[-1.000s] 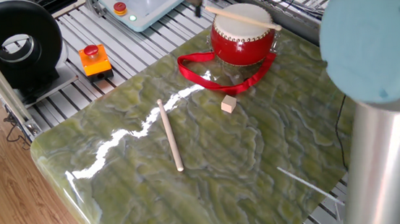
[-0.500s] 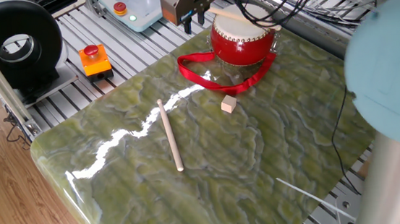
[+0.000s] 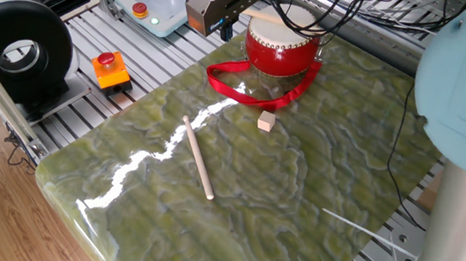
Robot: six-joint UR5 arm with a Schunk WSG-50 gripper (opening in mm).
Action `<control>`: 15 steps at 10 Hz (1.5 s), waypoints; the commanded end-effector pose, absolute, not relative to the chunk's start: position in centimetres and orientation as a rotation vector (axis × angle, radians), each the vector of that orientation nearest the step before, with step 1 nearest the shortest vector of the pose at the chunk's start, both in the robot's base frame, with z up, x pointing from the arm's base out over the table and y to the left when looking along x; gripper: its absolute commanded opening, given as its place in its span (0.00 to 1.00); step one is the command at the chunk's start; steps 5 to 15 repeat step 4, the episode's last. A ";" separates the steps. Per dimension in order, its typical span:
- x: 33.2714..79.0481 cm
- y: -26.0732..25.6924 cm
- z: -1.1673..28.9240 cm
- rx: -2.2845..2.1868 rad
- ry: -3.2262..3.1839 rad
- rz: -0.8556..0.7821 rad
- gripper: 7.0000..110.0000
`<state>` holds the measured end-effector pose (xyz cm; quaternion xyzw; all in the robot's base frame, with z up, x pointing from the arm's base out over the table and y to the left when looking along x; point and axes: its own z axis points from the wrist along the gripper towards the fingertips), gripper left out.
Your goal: Play the drum
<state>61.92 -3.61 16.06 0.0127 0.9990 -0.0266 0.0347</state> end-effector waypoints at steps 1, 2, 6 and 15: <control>62.1 -3.4 16.0 0.038 3.067 -0.058 0.00; 62.2 -3.4 16.0 0.038 3.067 -0.053 0.00; 62.2 -3.3 16.1 0.038 3.067 -0.046 0.00; 62.2 -3.3 16.1 0.038 3.067 -0.046 0.00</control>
